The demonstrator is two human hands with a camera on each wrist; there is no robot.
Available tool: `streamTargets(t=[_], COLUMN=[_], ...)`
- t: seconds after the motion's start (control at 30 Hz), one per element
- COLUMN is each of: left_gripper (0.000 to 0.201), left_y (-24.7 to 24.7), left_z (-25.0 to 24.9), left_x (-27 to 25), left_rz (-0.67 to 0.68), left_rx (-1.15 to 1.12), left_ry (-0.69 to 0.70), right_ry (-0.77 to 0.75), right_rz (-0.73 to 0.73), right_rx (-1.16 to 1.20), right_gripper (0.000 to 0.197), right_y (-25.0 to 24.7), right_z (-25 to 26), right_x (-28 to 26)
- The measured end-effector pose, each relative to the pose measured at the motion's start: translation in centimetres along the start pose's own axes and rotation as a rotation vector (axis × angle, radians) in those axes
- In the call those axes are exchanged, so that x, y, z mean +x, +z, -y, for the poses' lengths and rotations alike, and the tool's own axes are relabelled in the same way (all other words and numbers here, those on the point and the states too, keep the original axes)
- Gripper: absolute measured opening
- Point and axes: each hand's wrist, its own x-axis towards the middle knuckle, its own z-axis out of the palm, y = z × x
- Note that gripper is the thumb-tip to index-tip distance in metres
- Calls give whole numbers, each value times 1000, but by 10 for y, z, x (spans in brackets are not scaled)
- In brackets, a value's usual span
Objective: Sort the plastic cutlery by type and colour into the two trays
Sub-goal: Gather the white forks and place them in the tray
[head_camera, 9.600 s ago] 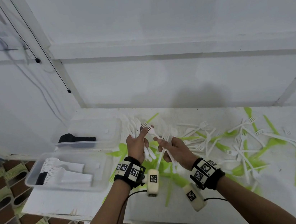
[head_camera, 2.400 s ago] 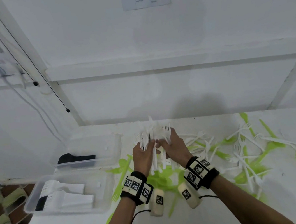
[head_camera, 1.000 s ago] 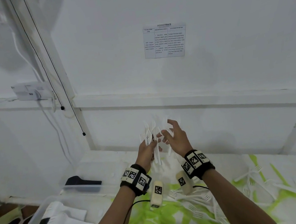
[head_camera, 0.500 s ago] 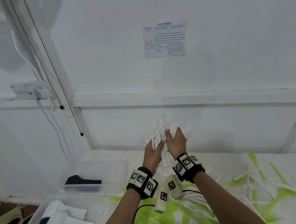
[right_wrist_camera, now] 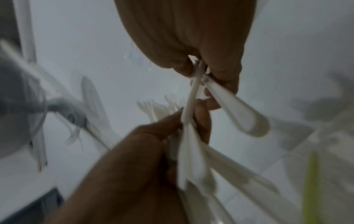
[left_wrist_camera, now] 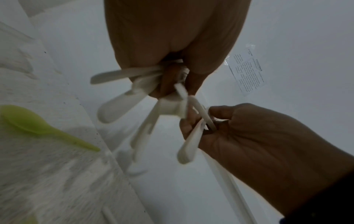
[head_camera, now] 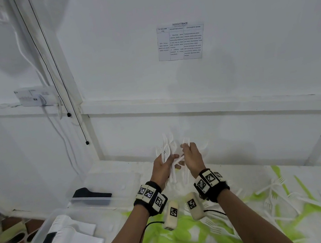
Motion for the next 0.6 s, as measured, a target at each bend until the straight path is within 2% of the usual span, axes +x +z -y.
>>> streamTargets(t=[0.07,0.17,0.2,0.27,0.4,0.57,0.6], left_gripper=[21,21,22,22,21,31,32], left_y=[-1,-2,-2,0,2,0,1], left_z=[2,5,7,7,8,14,13], left_x=[1,-1,-2,-7,-11,-8,-8], left_rz=[3,21,36,41,27,35,35], left_rx=[-23,-15,-14,-33,-82,-64,-62], left_ry=[11,-3,-13,-39,-66,-52,-56], right_ry=[-42,-87,-78,-33,-28,-83,-100], right_rz=[4,9,-2,-48,-80,-58,-53], right_rx=[3,-7,4,75,215,123,54], right_gripper=[32,55,52,32,23,4,11], right_y=[2,1,0,-4,-8,-9,-10], right_z=[-2,-19,-21,-15,-16,-18,-20], right_x=[2,11,11,3,-7,-11,-11])
